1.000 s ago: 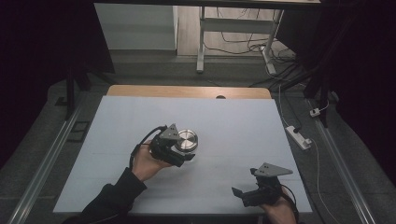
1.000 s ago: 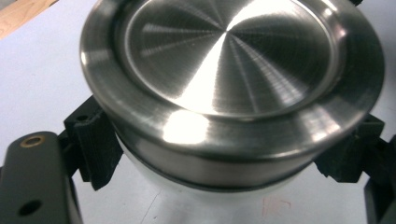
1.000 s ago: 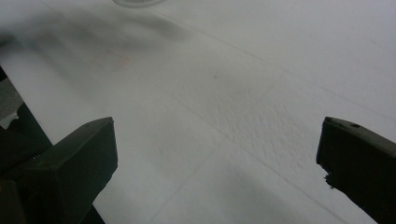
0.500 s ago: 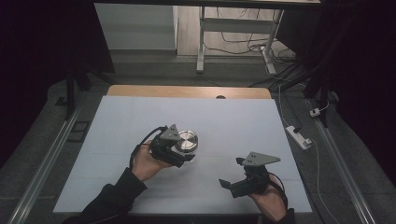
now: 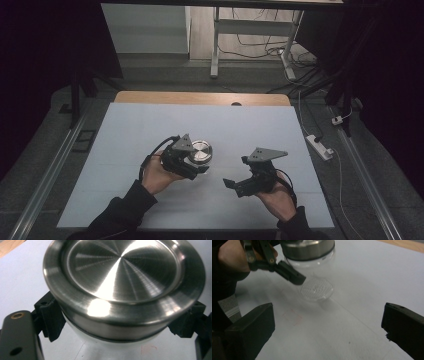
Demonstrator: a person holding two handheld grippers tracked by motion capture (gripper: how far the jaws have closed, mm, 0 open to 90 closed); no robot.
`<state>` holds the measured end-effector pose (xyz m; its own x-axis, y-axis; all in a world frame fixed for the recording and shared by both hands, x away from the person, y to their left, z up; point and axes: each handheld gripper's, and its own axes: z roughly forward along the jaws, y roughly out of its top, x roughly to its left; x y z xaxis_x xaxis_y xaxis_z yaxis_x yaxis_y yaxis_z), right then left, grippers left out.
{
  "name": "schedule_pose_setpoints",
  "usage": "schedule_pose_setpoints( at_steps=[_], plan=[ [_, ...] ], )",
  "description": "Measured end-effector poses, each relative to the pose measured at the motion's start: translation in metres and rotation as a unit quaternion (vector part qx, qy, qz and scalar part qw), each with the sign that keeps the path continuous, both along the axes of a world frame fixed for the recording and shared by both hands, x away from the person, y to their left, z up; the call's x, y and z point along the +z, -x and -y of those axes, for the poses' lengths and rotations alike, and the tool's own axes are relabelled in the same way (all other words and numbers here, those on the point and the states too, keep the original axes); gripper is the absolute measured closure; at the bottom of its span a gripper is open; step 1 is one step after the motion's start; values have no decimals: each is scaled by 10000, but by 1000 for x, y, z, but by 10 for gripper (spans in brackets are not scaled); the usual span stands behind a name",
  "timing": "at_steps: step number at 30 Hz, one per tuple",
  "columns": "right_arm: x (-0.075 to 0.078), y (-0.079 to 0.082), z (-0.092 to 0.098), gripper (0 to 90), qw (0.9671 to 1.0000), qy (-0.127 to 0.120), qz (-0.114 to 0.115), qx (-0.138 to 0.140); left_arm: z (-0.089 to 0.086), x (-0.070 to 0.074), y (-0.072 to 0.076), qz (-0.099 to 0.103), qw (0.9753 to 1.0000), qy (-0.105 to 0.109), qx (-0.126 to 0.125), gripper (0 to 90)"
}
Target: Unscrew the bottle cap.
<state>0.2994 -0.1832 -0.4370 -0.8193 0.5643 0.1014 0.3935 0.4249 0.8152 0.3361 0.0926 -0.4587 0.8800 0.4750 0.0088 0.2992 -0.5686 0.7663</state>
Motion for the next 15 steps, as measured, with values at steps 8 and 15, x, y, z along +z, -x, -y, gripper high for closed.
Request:
schedule_pose_setpoints(
  at_steps=[8,15],
  plan=[
    [14,-12,-19,0,9999,38,127,10,-1,-1,-1,-21,10000,21,42,157],
    [21,-22,-33,0,9999,-8,107,-17,-2,-3,-2,-36,10000,2,37,157]
  ],
)
